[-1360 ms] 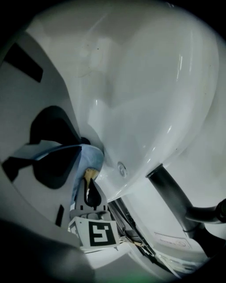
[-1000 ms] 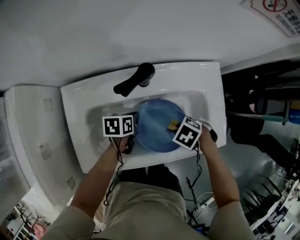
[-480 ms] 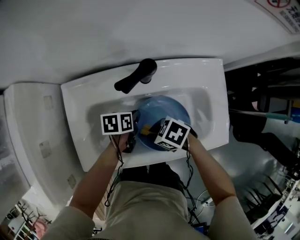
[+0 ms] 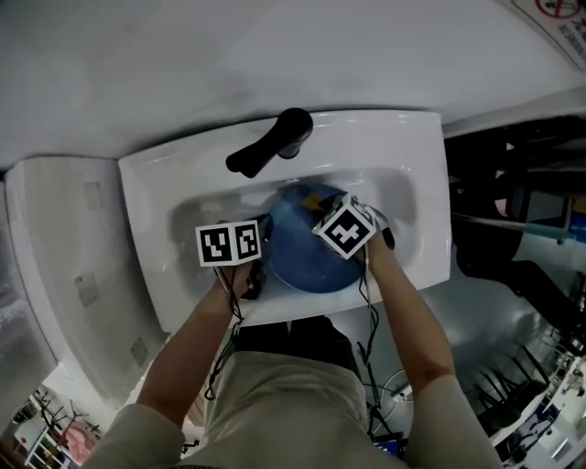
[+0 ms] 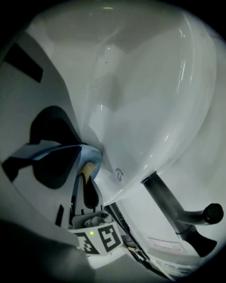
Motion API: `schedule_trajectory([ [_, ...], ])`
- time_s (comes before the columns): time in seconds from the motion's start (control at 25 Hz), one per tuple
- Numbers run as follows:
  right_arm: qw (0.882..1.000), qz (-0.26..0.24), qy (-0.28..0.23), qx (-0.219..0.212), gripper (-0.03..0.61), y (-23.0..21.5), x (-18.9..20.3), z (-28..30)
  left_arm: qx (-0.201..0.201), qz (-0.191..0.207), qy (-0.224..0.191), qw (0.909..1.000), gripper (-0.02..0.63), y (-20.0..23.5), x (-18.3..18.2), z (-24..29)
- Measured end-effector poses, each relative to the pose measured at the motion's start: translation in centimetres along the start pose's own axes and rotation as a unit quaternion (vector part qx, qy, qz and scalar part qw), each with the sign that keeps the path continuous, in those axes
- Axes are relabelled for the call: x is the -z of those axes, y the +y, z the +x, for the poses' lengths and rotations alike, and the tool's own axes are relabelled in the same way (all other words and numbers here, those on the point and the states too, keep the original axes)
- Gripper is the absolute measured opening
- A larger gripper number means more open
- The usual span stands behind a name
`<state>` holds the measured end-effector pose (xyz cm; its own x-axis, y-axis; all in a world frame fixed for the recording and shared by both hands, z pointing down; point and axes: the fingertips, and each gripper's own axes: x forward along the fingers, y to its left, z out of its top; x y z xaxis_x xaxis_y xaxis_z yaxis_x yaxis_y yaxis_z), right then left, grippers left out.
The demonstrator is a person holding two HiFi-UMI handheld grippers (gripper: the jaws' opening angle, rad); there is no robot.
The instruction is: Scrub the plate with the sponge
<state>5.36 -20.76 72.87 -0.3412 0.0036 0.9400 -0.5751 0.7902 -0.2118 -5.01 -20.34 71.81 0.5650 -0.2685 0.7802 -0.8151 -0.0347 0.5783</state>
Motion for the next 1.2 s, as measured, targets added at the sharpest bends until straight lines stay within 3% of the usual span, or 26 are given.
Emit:
schedule_trajectory([
  [0.08,0.998,-0.012,0.053,0.024,0.069,-1.3,2.6,-1.0,-0.005,0.008,-0.004,1.0000,0.020,0.1,-0.4,-0.1],
  [0.16,0.996,-0.014,0.084,0.019,0.069,-1.3,4.9,-2.1,-0.006,0.010,-0.005,0.9999,0.021,0.2,-0.7,-0.2],
  [0.32,0.992,0.002,0.107,-0.060,0.069,2.6,7.5,-5.0,-0.009,0.009,-0.006,0.9999,0.021,0.1,-1.0,-0.1],
  [0.52,0.984,-0.052,0.083,-0.151,0.069,9.4,6.5,-7.1,-0.005,-0.004,-0.012,0.9999,0.026,-0.1,-1.2,-0.2],
  [0.72,0.973,-0.078,0.023,-0.217,0.071,14.7,2.8,-6.1,-0.011,-0.026,-0.015,0.9995,0.030,0.0,-1.1,-0.3],
  [1.0,0.980,-0.071,-0.034,-0.183,0.071,12.4,-2.3,-1.8,-0.005,-0.061,-0.014,0.9980,0.031,0.2,-0.1,-0.1],
  [1.2,0.984,-0.038,-0.065,-0.159,0.071,8.1,-3.6,0.0,-0.014,-0.034,-0.019,0.9992,0.025,0.2,0.1,-0.3],
])
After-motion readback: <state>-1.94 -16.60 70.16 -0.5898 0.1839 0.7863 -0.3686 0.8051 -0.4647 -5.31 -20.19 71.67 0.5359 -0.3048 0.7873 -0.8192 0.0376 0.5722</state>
